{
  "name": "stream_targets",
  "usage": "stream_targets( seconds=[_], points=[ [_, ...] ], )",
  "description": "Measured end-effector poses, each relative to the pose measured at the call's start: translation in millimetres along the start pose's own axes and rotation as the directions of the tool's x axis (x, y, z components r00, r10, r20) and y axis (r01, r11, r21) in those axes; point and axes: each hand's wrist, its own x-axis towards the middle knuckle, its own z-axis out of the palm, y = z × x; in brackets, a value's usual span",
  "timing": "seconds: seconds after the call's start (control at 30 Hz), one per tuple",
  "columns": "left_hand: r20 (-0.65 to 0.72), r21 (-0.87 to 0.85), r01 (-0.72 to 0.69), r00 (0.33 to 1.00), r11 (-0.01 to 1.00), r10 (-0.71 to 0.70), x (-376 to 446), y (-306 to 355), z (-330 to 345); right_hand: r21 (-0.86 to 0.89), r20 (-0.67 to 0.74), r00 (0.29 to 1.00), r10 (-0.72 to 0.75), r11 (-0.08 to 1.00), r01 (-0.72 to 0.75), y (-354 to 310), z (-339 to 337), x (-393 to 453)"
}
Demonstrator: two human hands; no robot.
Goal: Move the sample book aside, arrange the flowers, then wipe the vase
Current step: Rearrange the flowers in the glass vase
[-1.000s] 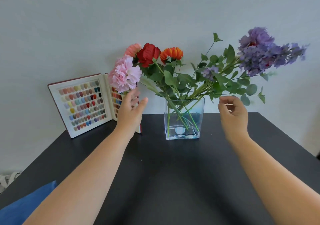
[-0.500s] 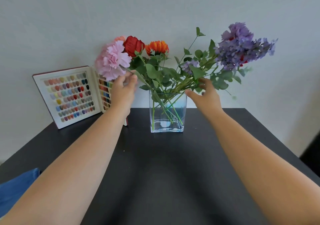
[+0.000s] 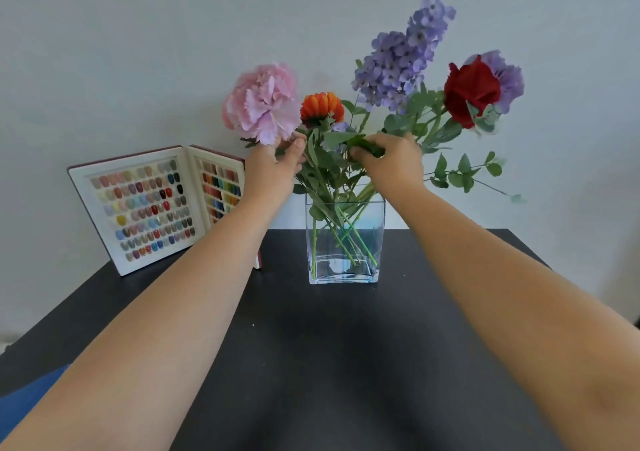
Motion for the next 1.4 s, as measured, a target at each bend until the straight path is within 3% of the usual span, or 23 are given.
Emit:
stream_targets(
  seconds=[0.33,0.47,0.63,0.77,1.03,1.17,1.4],
  points=[
    [0.106,0.094,-0.174,0.981,0.980,0.164,45.0,-6.0,13.6,0.151,0.135,0.989,0.066,0.985,-0.086,15.9,-1.2,47.9],
    [0.130,0.106,-0.228,0.968,0.968,0.214,48.5,-0.4,22.7,0.019,0.105,0.991,0.078,0.997,-0.081,7.4,0.2,49.0],
    [0.172,0.154,-0.176,0.974,0.972,0.149,41.9,-1.2,21.5,-0.013,0.110,0.990,0.087,0.996,-0.086,1.8,6.4,41.1],
    [0.168,0.172,-0.181,0.974,0.968,0.152,33.9,0.2,20.9,-0.176,0.078,0.997,0.011,0.984,0.003,4.4,10.9,30.0],
    [0.134,0.232,-0.047,0.991,0.972,0.017,32.7,2.5,10.2,-0.373,0.221,0.973,-0.063,0.916,0.144,14.4,22.7,22.5],
    [0.139,0.268,-0.001,0.990,0.963,-0.038,28.0,-1.8,-4.2,-0.385,0.242,0.968,-0.059,0.910,0.152,13.6,23.9,23.7],
    [0.240,0.304,-0.079,0.971,0.949,0.004,39.2,10.7,-15.7,-0.477,0.206,0.978,-0.044,0.868,0.140,-4.9,17.3,36.3]
  ],
)
